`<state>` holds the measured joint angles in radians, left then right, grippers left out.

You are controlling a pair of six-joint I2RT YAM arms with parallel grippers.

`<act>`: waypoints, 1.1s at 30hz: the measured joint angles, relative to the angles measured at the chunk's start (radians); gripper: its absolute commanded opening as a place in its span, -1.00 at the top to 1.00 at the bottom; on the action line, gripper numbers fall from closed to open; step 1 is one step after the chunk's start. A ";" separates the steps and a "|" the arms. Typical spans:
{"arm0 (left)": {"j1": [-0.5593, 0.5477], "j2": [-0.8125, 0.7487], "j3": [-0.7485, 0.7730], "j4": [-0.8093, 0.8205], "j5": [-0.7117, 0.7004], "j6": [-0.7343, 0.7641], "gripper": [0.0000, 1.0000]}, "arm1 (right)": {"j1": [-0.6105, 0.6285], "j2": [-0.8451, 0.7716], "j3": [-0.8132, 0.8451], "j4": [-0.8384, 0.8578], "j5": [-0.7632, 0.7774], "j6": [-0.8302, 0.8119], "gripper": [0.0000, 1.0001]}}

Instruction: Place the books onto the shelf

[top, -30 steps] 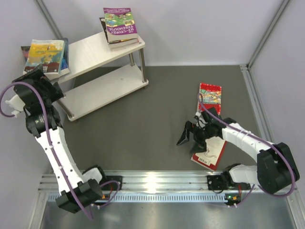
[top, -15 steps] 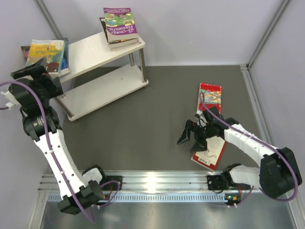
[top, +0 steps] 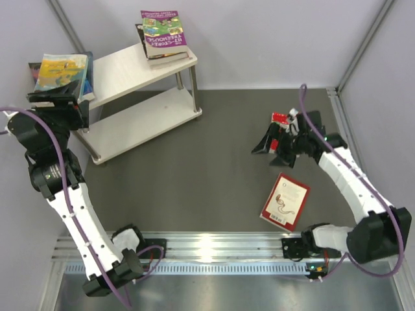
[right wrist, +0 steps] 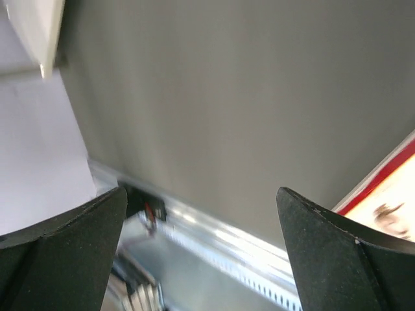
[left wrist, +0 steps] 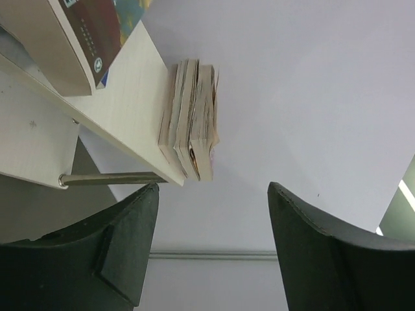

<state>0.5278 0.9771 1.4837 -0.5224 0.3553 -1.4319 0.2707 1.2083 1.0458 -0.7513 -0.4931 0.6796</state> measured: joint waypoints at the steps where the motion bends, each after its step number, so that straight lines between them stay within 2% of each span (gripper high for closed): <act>1: 0.000 -0.003 0.000 0.000 0.016 0.014 -0.55 | -0.037 0.028 0.045 -0.009 0.009 -0.012 -0.96; 4: -0.016 0.002 0.008 -0.003 0.060 0.058 -0.60 | -0.141 0.137 0.184 -0.048 0.051 -0.052 -0.96; 5: -0.031 0.018 0.022 -0.003 0.073 0.076 -0.76 | -0.179 0.179 0.235 -0.063 0.070 -0.068 -0.96; 8: -0.114 0.111 0.126 -0.006 0.105 0.143 -0.83 | -0.264 0.278 0.345 -0.105 0.127 -0.106 -0.96; 13: -0.360 0.347 0.362 -0.005 0.098 0.254 -0.94 | -0.359 0.376 0.436 -0.175 0.242 -0.152 -0.99; 19: -0.703 0.478 0.401 -0.058 -0.018 0.381 -0.97 | -0.436 0.436 0.440 -0.209 0.316 -0.189 -0.99; 22: -0.871 0.481 0.353 -0.077 -0.079 0.441 -0.97 | -0.467 0.479 0.425 -0.183 0.303 -0.191 -0.99; 25: -0.974 0.440 0.219 -0.074 -0.124 0.465 -0.96 | -0.476 0.523 0.385 -0.133 0.249 -0.188 -0.99; 30: -1.033 0.372 -0.018 -0.076 -0.182 0.465 -0.95 | -0.471 0.627 0.355 -0.038 0.166 -0.172 -0.99; 33: -1.057 0.370 -0.079 -0.068 -0.195 0.467 -0.96 | -0.465 0.701 0.355 0.011 0.154 -0.166 -0.99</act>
<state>-0.5297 1.3476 1.4048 -0.5900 0.1604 -0.9653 -0.1940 1.9095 1.4006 -0.7399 -0.3389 0.5140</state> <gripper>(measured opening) 0.975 0.996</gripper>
